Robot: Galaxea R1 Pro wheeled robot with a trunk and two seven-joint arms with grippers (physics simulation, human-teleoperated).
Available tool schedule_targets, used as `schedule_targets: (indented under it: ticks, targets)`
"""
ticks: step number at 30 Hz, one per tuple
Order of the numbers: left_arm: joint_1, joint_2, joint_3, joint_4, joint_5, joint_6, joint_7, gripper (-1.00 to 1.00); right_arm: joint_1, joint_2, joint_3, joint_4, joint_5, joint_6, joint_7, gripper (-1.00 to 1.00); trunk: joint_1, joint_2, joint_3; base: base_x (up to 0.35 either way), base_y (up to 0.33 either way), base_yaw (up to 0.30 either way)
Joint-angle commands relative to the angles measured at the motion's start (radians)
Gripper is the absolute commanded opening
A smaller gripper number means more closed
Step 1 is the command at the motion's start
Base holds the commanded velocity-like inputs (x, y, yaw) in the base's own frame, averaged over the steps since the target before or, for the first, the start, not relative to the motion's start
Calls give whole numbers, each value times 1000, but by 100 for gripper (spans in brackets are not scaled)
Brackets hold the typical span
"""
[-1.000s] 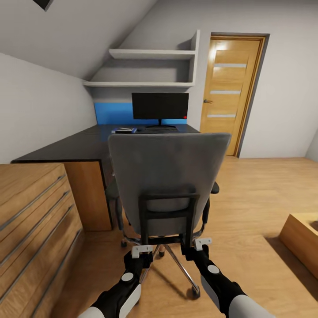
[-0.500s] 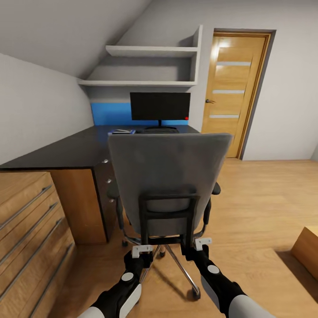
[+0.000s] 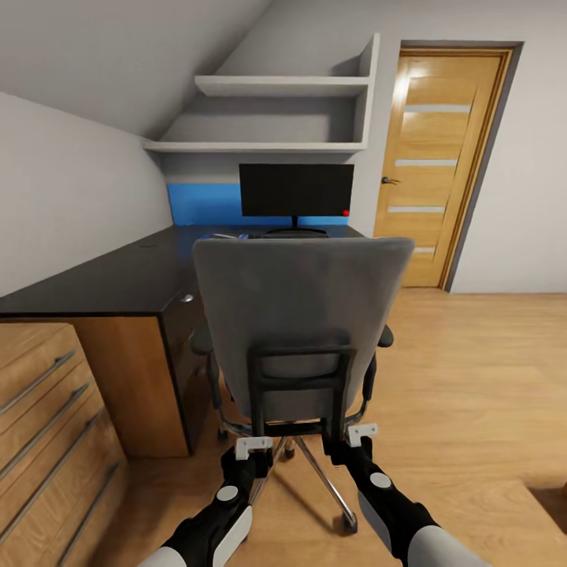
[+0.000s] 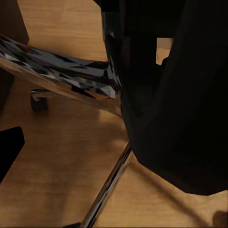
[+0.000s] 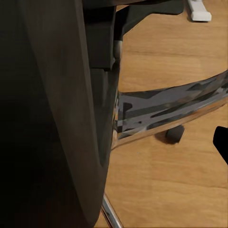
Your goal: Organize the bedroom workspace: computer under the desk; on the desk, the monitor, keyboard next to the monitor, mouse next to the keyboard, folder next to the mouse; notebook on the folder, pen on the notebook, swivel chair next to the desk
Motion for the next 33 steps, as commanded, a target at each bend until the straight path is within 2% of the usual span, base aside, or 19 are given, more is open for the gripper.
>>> schedule_targets:
  ticks: [1,19,21,33]
  targets:
    - [-1,0,-4,1,7,-7,8,100,-1,-1,6,2,-12,-4,-4,100,0,0,-1,326,0,13]
    - [-1,0,-3,1,7,-9,8,100,-1,-1,6,2,-12,-4,-3,100,0,0,-1,326,0,2]
    - [-1,0,-6,-3,13,-13,8,100,-2,10,12,7,-9,-6,-3,100,0,0,-1,321,0,0]
    - [-1,0,-6,-3,13,-13,8,100,-1,7,14,7,-10,-7,0,100,0,0,-1,322,0,0]
